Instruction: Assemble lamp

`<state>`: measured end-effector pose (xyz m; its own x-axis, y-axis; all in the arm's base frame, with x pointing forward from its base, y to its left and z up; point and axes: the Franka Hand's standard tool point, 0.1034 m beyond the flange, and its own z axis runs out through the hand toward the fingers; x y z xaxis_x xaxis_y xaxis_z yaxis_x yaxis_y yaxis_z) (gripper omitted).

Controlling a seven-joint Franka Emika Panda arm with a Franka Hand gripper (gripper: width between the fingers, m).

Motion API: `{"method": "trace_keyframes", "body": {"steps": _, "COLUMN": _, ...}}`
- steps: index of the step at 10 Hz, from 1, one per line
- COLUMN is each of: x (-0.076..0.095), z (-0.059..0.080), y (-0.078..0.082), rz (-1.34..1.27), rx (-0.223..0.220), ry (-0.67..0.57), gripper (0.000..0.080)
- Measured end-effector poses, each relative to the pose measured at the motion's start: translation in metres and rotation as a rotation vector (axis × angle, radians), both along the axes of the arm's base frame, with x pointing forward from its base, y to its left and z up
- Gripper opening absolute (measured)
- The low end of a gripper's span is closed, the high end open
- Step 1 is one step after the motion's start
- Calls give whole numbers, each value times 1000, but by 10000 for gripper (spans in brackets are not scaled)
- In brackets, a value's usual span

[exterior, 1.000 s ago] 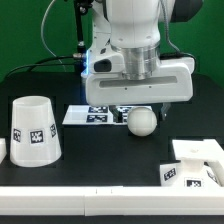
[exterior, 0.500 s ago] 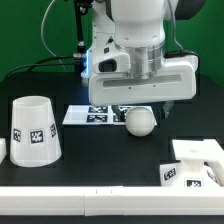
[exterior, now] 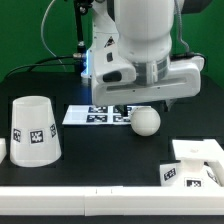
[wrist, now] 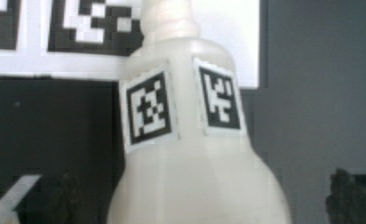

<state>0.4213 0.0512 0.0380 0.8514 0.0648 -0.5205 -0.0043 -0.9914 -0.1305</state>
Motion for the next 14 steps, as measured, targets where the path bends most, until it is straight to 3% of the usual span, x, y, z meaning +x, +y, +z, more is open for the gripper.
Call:
{"method": "trace_keyframes", "body": {"steps": 6, "x": -5, "z": -6, "y": 7, "rz": 19, "rx": 44, "ry": 371, "gripper": 698}}
{"method": "trace_keyframes", "body": {"steps": 12, "x": -5, "z": -19, "y": 4, "rz": 16, "rx": 41, "ry": 386, "gripper": 698}}
{"method": "trace_keyframes", "body": {"steps": 13, "x": -5, "z": -19, "y": 4, "rz": 16, "rx": 42, "ry": 387, "gripper": 587}}
{"method": "trace_keyframes", "body": {"steps": 14, "x": -5, "z": -18, "y": 4, "rz": 16, "rx": 42, "ry": 386, "gripper": 564}}
